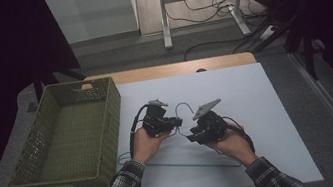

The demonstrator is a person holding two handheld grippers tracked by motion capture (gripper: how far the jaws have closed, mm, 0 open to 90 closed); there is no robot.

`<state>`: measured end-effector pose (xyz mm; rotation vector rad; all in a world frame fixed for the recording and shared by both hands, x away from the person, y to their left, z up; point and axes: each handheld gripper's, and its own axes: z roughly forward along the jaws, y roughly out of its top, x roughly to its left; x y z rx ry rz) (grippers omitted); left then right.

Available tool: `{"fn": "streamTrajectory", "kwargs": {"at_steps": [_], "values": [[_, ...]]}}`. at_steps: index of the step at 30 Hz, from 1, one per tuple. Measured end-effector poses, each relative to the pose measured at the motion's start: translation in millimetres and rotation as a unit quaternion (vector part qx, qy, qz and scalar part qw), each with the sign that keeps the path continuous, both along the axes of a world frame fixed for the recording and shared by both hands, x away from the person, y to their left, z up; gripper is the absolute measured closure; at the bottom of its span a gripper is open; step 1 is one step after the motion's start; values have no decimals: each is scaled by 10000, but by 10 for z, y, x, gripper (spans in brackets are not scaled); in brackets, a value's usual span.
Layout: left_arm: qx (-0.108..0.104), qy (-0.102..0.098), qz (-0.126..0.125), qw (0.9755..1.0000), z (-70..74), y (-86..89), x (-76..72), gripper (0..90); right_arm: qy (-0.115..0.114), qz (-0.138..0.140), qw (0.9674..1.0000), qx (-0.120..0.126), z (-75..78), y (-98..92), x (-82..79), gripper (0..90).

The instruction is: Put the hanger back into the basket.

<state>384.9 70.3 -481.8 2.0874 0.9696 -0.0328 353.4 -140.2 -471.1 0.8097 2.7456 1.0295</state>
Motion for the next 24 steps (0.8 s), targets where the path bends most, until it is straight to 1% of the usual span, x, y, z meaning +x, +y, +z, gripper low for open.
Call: {"fn": "streamTrajectory", "kwargs": {"at_steps": [1, 2, 3, 4, 5, 6, 7, 8, 9, 10, 11, 12, 15, 16, 17, 19, 21, 22, 24], "values": [[15, -35, -14, 10000, 14, 3, -14, 785, 132, -14, 9999, 12, -6, 23, 23, 634], [46, -64, -40, 10000, 28, 9, -28, 785, 212, -15, 9998, -7, -24, 53, 42, 634], [-41, -81, 13, 10000, 34, -5, -49, 785, 254, 3, 9997, -55, -51, 83, 58, 637], [63, -117, -58, 9999, 48, 7, -58, 784, 329, 27, 9994, -119, -83, 115, 70, 641], [61, -140, -66, 9999, 54, 4, -72, 782, 374, 27, 9991, -182, -110, 139, 76, 667], [61, -140, -66, 9999, 54, 4, -72, 780, 374, 27, 9991, -182, -110, 139, 76, 667], [60, -197, -100, 9997, 66, -4, -100, 776, 429, 73, 9988, -230, -133, 169, 75, 781], [129, -248, -145, 9995, 75, -7, -112, 761, 454, 127, 9986, -256, -129, 177, 70, 846], [129, -248, -145, 9995, 75, -7, -112, 726, 453, 174, 9985, -258, -119, 184, 62, 856], [199, -374, -204, 9989, 106, 1, -146, 675, 382, 205, 9984, -352, -109, 193, 52, 864], [221, -438, -197, 9986, 130, 11, -168, 621, 357, 203, 9984, -400, -102, 197, 47, 867], [240, -492, -214, 9983, 161, 29, -190, 571, 328, 233, 9986, -358, -88, 190, 40, 868], [354, -642, -288, 9969, 274, 103, -274, 437, 148, 325, 9990, -257, -4, 166, 17, 870], [354, -642, -288, 9969, 274, 103, -274, 400, 88, 350, 9992, -191, 35, 153, 5, 871], [365, -697, -393, 9961, 350, 175, -336, 373, 54, 348, 9993, -158, 75, 140, -9, 871], [370, -720, -596, 9949, 415, 248, -403, 329, 10, 393, 9992, -95, 145, 109, -29, 871], [391, -726, -881, 9927, 466, 314, -470, 235, -15, 449, 9990, -72, 200, 77, -45, 871], [446, -733, -912, 9921, 487, 341, -499, 229, -34, 483, 9988, -73, 222, 63, -56, 871], [457, -735, -993, 9913, 511, 382, -540, 242, -72, 582, 9982, -100, 262, 40, -85, 872]]}}
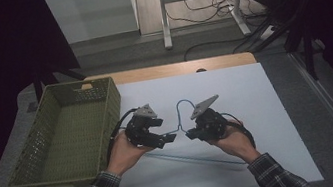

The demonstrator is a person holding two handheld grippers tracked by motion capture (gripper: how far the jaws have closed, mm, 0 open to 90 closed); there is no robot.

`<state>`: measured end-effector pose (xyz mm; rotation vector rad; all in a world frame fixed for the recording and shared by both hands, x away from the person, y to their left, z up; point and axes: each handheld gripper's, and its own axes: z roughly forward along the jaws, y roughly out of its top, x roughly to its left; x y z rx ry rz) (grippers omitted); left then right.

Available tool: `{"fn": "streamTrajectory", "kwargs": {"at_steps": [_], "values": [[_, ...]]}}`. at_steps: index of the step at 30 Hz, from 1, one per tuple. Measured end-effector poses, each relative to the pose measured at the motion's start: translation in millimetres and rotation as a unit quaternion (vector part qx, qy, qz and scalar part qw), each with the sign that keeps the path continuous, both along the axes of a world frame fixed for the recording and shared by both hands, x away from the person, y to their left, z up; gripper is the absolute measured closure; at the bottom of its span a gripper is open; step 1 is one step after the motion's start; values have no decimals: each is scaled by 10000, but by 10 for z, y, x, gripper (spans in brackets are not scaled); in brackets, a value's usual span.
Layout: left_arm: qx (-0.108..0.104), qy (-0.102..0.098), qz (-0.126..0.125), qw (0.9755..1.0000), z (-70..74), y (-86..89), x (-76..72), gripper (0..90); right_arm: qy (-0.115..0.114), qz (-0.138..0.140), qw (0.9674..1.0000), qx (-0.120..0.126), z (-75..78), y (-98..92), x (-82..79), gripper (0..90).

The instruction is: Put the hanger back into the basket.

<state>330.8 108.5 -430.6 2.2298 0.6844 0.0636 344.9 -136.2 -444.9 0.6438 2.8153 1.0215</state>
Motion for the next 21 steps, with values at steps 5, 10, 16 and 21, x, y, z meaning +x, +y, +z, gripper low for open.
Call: {"fn": "streamTrajectory", "kwargs": {"at_steps": [5, 10, 16, 21], "values": [[298, 9, -348, 9989, 8, 8, -45, 339, -60, 275, 9996, 49, 86, -46, -92, 871], [340, 217, -663, 9970, -15, -57, -26, 450, -100, 444, 9989, 55, 127, -50, -160, 871], [570, 447, -1030, 9920, -44, -155, 31, 638, -96, 647, 9979, 30, 138, -18, -196, 871], [697, 538, -1144, 9895, -47, -196, 28, 761, -121, 772, 9969, 1, 145, -2, -198, 870]]}}
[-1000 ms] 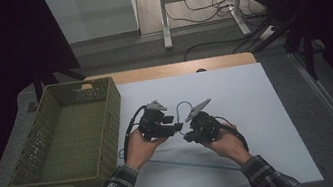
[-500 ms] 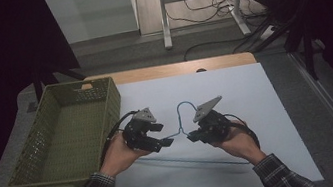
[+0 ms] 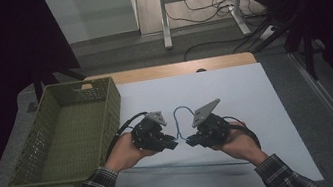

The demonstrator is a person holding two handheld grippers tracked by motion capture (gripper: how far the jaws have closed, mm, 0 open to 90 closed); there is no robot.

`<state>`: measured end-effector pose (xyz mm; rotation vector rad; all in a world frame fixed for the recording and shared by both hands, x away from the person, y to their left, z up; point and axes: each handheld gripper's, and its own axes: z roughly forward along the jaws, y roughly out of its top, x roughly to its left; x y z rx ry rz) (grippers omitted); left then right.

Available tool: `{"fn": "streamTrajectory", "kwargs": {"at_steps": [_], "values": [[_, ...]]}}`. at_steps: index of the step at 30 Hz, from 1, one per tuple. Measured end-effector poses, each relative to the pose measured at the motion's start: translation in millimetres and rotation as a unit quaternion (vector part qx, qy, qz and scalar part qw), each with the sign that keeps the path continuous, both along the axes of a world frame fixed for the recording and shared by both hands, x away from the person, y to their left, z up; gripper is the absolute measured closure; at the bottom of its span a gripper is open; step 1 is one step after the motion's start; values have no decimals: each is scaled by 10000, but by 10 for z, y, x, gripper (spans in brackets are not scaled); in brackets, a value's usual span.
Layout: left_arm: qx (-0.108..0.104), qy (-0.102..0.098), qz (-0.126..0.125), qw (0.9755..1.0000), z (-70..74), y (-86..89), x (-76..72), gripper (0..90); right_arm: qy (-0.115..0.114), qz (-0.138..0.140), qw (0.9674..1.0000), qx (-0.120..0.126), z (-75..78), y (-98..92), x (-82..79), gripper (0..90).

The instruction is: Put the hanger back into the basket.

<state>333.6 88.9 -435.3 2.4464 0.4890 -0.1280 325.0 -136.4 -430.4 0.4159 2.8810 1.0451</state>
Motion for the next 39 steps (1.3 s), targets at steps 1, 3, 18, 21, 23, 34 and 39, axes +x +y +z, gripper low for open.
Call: {"fn": "streamTrajectory", "kwargs": {"at_steps": [1, 3, 18, 21, 23, 34, 39], "values": [[20, 12, -26, 10000, -1, 1, 1, 802, -10, 27, 10000, -29, 2, 4, -5, 870], [38, 32, -132, 9999, -4, -4, -12, 834, -63, 63, 9999, -91, 4, 13, -9, 868], [-343, 345, 328, 9983, 126, 14, -65, 872, -166, -389, 9987, 295, 138, -118, -6, 439], [-390, 355, 504, 9973, 154, 56, -39, 872, -248, -506, 9970, 527, 172, -181, -18, 298], [-442, 359, 623, 9964, 174, 91, -22, 872, -279, -627, 9957, 616, 184, -224, -34, 225], [-674, 180, 1240, 9898, 401, 242, 21, 871, -271, -1200, 9876, 971, 216, -542, -173, 99], [-654, 64, 1366, 9884, 532, 301, 31, 871, -313, -1320, 9855, 1024, 243, -661, -253, 91]]}}
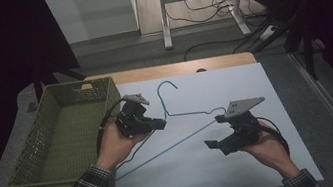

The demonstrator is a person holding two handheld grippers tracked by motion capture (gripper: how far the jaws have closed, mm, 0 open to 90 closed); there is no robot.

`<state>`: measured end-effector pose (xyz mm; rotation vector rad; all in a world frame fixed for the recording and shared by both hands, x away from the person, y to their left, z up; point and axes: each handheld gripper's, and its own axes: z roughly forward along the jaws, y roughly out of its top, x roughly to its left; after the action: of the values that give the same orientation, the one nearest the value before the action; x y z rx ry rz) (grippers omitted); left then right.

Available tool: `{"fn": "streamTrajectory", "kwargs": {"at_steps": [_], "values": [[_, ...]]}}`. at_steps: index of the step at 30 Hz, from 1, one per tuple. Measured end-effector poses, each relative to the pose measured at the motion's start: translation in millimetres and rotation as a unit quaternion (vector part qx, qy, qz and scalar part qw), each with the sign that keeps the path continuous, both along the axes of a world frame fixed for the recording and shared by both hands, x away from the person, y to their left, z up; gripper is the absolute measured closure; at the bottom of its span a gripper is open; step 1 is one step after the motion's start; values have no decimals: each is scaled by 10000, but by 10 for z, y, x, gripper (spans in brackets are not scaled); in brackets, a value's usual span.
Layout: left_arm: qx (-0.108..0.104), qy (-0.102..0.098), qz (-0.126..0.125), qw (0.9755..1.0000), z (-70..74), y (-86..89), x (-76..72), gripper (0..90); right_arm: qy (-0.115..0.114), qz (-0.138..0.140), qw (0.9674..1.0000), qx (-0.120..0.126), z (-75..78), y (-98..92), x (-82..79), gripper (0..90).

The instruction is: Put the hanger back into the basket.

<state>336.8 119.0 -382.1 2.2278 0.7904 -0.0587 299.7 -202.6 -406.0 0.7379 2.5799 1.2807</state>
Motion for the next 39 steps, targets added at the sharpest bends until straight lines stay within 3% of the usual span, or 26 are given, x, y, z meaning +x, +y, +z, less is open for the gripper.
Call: {"fn": "streamTrajectory", "kwargs": {"at_steps": [7, 10, 15, 20, 21, 23, 24, 28, 39], "values": [[17, -208, 332, 9992, 240, 163, 7, 872, -12, -158, 9998, 88, 27, -147, -39, 90], [50, -319, 517, 9981, 386, 321, 14, 872, 38, -260, 9996, 133, 11, -224, -48, 90], [62, -491, 823, 9954, 526, 574, 14, 872, 101, -397, 9991, 122, -47, -289, -55, 69], [126, -583, 1096, 9922, 575, 817, 36, 872, 159, -491, 9986, 101, -102, -330, -71, 44], [131, -609, 1230, 9904, 579, 945, 47, 872, 158, -498, 9986, 102, -112, -337, -71, 41], [154, -628, 1290, 9895, 577, 1011, 52, 872, 179, -530, 9984, 121, -131, -347, -76, 37], [153, -661, 1395, 9879, 569, 1143, 55, 872, 186, -535, 9983, 128, -140, -354, -77, 35], [179, -738, 1609, 9840, 537, 1394, 50, 873, 236, -574, 9979, 168, -181, -389, -80, 23], [230, -853, 2286, 9695, 408, 2035, 23, 872, 362, -821, 9958, 160, -330, -519, -105, 9]]}}
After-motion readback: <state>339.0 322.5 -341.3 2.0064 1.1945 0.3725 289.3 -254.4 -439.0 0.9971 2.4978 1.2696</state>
